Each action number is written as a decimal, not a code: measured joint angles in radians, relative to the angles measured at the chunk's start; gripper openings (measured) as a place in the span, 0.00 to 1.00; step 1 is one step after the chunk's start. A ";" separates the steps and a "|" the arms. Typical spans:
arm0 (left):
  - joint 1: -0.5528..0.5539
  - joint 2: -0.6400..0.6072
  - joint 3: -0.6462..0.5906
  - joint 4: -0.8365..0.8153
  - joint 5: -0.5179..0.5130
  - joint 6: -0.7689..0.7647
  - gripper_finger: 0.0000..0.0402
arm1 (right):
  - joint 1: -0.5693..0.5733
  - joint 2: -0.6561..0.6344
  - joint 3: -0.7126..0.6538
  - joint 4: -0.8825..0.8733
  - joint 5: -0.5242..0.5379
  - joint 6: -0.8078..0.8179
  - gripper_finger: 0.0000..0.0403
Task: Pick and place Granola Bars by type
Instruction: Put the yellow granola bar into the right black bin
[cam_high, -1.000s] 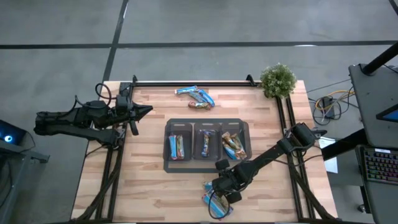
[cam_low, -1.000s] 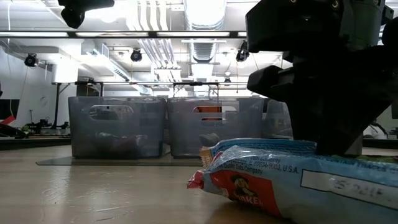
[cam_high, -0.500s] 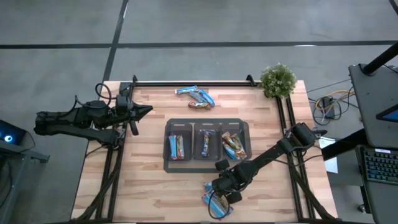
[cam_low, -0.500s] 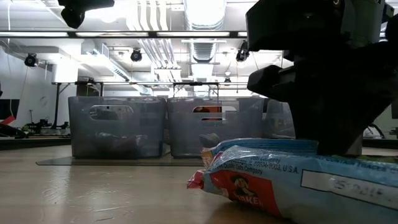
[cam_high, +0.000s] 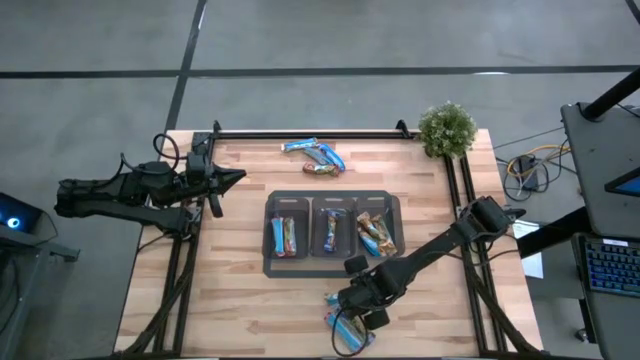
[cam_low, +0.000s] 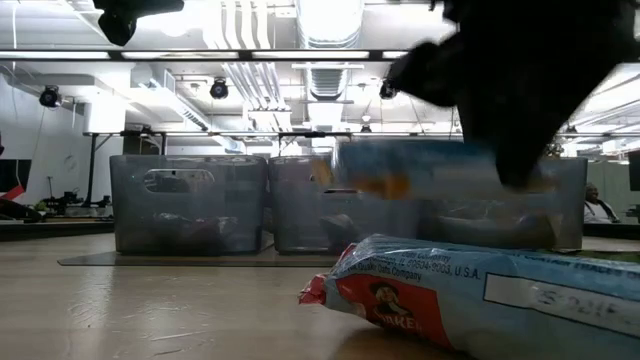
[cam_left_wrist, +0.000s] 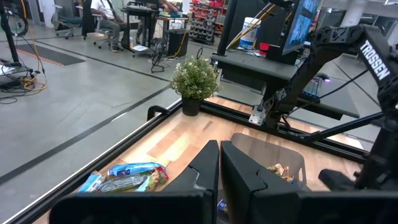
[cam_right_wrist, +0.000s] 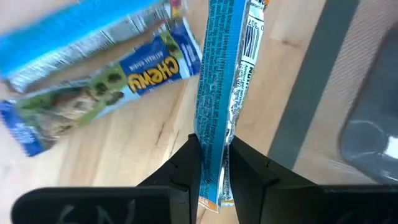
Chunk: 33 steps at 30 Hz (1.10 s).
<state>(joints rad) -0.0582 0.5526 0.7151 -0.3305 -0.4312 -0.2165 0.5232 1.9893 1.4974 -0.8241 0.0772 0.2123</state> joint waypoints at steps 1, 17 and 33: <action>0.000 0.000 0.000 0.000 0.000 0.000 0.00 | 0.000 -0.008 0.011 -0.013 0.000 0.010 0.14; 0.000 0.000 0.000 0.000 0.000 -0.002 0.00 | -0.074 -0.286 0.026 -0.200 0.062 0.558 0.14; 0.000 0.001 0.000 0.000 0.000 0.004 0.00 | -0.113 -0.354 -0.050 -0.372 0.133 1.071 0.15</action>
<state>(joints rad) -0.0582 0.5537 0.7151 -0.3305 -0.4313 -0.2127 0.4103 1.6352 1.4475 -1.1962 0.2103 1.2831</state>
